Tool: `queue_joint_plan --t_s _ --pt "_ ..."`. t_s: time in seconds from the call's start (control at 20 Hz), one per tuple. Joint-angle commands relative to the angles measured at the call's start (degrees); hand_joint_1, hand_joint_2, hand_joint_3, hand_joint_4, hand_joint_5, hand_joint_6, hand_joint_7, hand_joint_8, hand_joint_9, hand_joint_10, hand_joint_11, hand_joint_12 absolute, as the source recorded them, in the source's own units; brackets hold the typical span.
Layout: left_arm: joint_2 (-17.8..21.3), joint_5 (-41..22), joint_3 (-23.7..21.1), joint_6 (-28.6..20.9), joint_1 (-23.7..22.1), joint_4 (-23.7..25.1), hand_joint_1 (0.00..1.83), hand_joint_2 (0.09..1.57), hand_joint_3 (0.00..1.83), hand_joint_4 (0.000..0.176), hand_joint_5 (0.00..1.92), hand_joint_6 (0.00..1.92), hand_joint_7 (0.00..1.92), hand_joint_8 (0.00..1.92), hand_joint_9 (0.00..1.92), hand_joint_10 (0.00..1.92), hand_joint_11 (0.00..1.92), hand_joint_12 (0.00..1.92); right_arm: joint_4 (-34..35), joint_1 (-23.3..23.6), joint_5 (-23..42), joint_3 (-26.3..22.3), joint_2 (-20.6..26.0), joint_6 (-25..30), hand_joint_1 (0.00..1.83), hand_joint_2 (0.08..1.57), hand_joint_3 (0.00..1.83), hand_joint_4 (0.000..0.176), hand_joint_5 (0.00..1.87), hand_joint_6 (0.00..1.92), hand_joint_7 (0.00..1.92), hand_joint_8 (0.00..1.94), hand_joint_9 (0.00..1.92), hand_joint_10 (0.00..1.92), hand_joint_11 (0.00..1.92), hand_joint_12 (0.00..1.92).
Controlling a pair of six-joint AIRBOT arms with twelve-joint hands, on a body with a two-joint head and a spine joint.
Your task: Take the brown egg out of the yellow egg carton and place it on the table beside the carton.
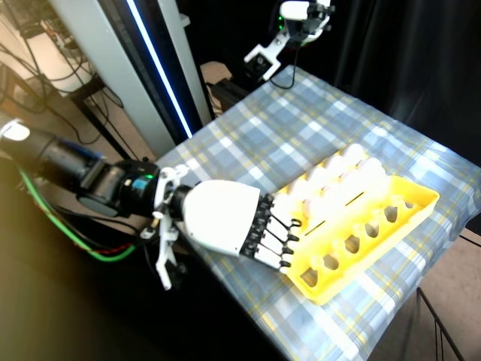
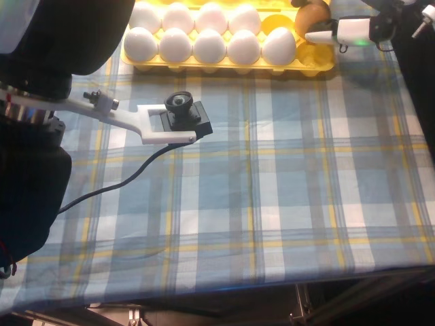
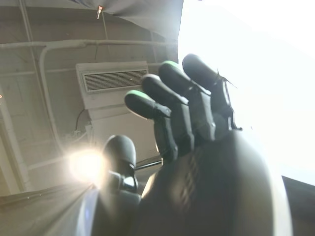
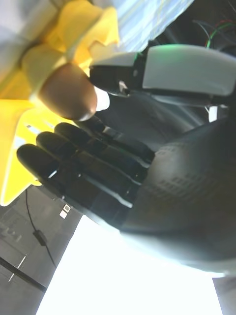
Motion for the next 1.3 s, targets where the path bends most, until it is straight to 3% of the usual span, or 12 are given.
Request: queue_joint_plan --t_s 0.0,0.15,0.25,0.35,0.4,0.45,0.5,0.8,0.85,0.95,1.05,1.25 --pt "-0.39 -5.09 -0.55 -0.63 -1.03 2.04 0.2 1.42 0.0 0.0 0.53 1.46 0.46 1.39 0.35 1.41 0.12 1.66 0.2 1.17 8.99 -0.71 1.45 0.03 1.18 1.07 0.0 0.0 1.07 0.81 1.05 0.01 1.04 0.01 0.98 0.12" --pt "-0.39 -5.09 -0.56 -0.63 -1.03 2.04 0.23 1.4 0.0 0.0 0.56 1.29 0.5 1.29 0.38 1.38 0.12 1.66 -0.45 1.17 12.4 -4.27 4.97 0.18 1.18 1.07 0.0 0.0 1.07 0.81 1.06 0.01 1.05 0.01 0.97 0.1" --pt "-0.36 -5.09 -0.56 -0.63 -1.03 2.04 0.23 1.41 0.0 0.0 0.56 1.28 0.49 1.34 0.4 1.38 0.15 1.63 -1.16 1.17 14.44 -5.53 5.95 1.52 1.24 1.05 0.0 0.013 1.05 0.9 1.2 0.55 1.08 0.0 1.0 0.07" --pt "-0.3 -5.09 -0.56 -0.62 -1.03 2.05 0.31 1.39 0.0 0.0 0.54 1.39 0.49 1.38 0.4 1.39 0.13 1.62 -1.76 1.16 16.03 -6.31 6.58 2.8 1.24 1.07 0.0 0.022 1.02 0.94 1.17 0.64 1.08 0.0 1.0 0.06" --pt "-0.31 -5.09 -0.56 -0.62 -1.02 2.05 0.33 1.39 0.0 0.0 0.53 1.4 0.46 1.41 0.38 1.41 0.13 1.64 -1.89 1.16 16.1 -6.32 6.6 2.8 1.19 1.08 0.0 0.0 1.05 0.86 1.04 0.25 1.07 0.01 1.01 0.06" --pt "-0.32 -5.09 -0.56 -0.62 -1.03 2.05 0.33 1.39 0.0 0.0 0.53 1.4 0.46 1.41 0.38 1.41 0.13 1.64 -1.89 1.16 16.09 -6.22 6.57 2.79 1.19 1.08 0.0 0.0 1.05 0.86 1.04 0.25 1.07 0.01 1.01 0.06" --pt "-0.32 -5.09 -0.56 -0.62 -1.04 2.05 0.32 1.39 0.0 0.0 0.48 1.38 0.43 1.39 0.4 1.39 0.21 1.6 -1.89 1.15 16.01 -5.89 6.24 2.79 1.18 1.07 0.0 0.0 1.07 0.81 1.06 0.03 1.05 0.0 0.99 0.04" --pt "-0.34 -5.09 -0.58 -0.62 -1.03 2.05 0.31 1.41 0.0 0.0 0.5 1.39 0.44 1.38 0.4 1.39 0.21 1.59 -1.87 1.09 14.67 -5.0 5.48 2.79 1.18 1.07 0.0 0.0 1.07 0.81 1.04 0.0 1.03 0.0 0.95 0.02" --pt "-0.34 -5.09 -0.58 -0.62 -1.03 2.05 0.26 1.42 0.0 0.0 0.52 1.37 0.43 1.36 0.36 1.41 0.15 1.63 -1.84 1.09 14.45 -4.94 5.45 2.76 1.13 1.0 0.0 0.0 0.87 0.3 0.96 0.0 0.94 0.0 0.88 0.01" --pt "-0.34 -5.09 -0.58 -0.62 -1.03 2.05 0.24 1.42 0.0 0.0 0.56 1.4 0.48 1.33 0.37 1.38 0.15 1.63 -1.64 1.09 13.93 -4.75 5.26 2.45 1.11 0.97 0.0 0.0 0.83 0.09 0.92 0.0 0.88 0.0 0.82 0.0" --pt "-0.34 -5.09 -0.58 -0.62 -1.03 2.05 0.14 1.42 0.0 0.0 0.62 1.25 0.53 1.3 0.4 1.38 0.19 1.67 -1.15 1.08 12.16 -3.81 4.3 1.67 1.03 0.93 0.0 0.0 0.76 0.0 0.82 0.0 0.75 0.0 0.68 0.0" --pt "-0.32 -5.09 -0.58 -0.64 -1.02 2.05 0.29 1.4 0.0 0.0 0.61 1.23 0.49 1.39 0.36 1.46 0.1 1.67 -0.66 0.85 8.19 -0.92 2.0 1.61 1.04 0.91 0.0 0.0 0.74 0.0 0.82 0.0 0.86 0.02 0.89 0.08"
